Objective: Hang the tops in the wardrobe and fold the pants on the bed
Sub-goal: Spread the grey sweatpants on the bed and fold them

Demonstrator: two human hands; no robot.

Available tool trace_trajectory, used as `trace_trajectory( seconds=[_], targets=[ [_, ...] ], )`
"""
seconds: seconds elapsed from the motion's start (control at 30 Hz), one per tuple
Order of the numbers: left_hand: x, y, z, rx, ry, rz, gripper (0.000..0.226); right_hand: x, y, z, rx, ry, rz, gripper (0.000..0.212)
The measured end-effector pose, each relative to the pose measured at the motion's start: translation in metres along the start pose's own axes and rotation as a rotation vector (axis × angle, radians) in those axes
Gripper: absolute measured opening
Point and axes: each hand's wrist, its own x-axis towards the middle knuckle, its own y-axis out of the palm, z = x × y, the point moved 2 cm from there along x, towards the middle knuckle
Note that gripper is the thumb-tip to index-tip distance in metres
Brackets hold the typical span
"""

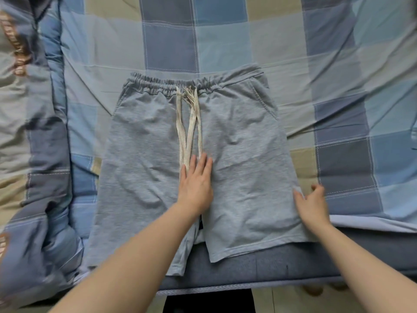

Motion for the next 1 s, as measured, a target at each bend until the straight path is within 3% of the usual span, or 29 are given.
trace_trajectory(
  seconds=[0.13,0.23,0.27,0.33,0.4,0.43,0.53,0.63,0.73,0.87,1.0],
  targets=[
    [-0.028,0.027,-0.014,-0.073,-0.077,-0.136,0.072,-0.020,-0.001,0.008,0.254,-0.050,0.182,0.043],
    [-0.038,0.036,-0.042,-0.522,-0.069,-0.262,0.047,-0.058,-0.001,0.035,0.198,-0.367,0.263,0.049],
    [-0.039,0.032,-0.054,-0.801,-0.132,-0.186,0.037,-0.071,0.002,0.044,0.155,-0.458,0.346,0.057],
    [-0.041,0.023,-0.076,-1.389,-0.300,0.059,0.023,-0.094,0.009,0.053,0.114,-0.493,0.682,0.065],
    [-0.040,0.021,-0.083,-1.550,-0.435,0.183,0.022,-0.104,0.006,0.063,0.171,-0.320,1.015,0.048],
    [-0.039,0.022,-0.083,-1.513,-0.472,0.203,0.019,-0.102,0.002,0.069,0.213,-0.228,1.050,0.035],
    [-0.034,0.024,-0.073,-1.327,-0.496,0.153,0.005,-0.071,-0.007,0.094,0.280,-0.155,0.775,0.024],
    [-0.038,0.022,-0.070,-1.237,-0.398,0.235,0.007,-0.033,-0.009,0.135,0.363,-0.166,0.458,0.016],
    [-0.049,0.023,-0.065,-1.128,-0.285,0.281,0.016,-0.001,0.007,0.182,0.512,-0.084,0.434,0.012],
    [-0.066,0.030,-0.049,-1.138,-0.192,0.287,0.009,0.026,0.024,0.230,0.700,0.060,0.463,0.020],
    [-0.093,0.033,-0.025,-1.182,-0.173,0.276,0.029,0.042,0.030,0.256,0.770,0.094,0.406,0.024]
  ],
)
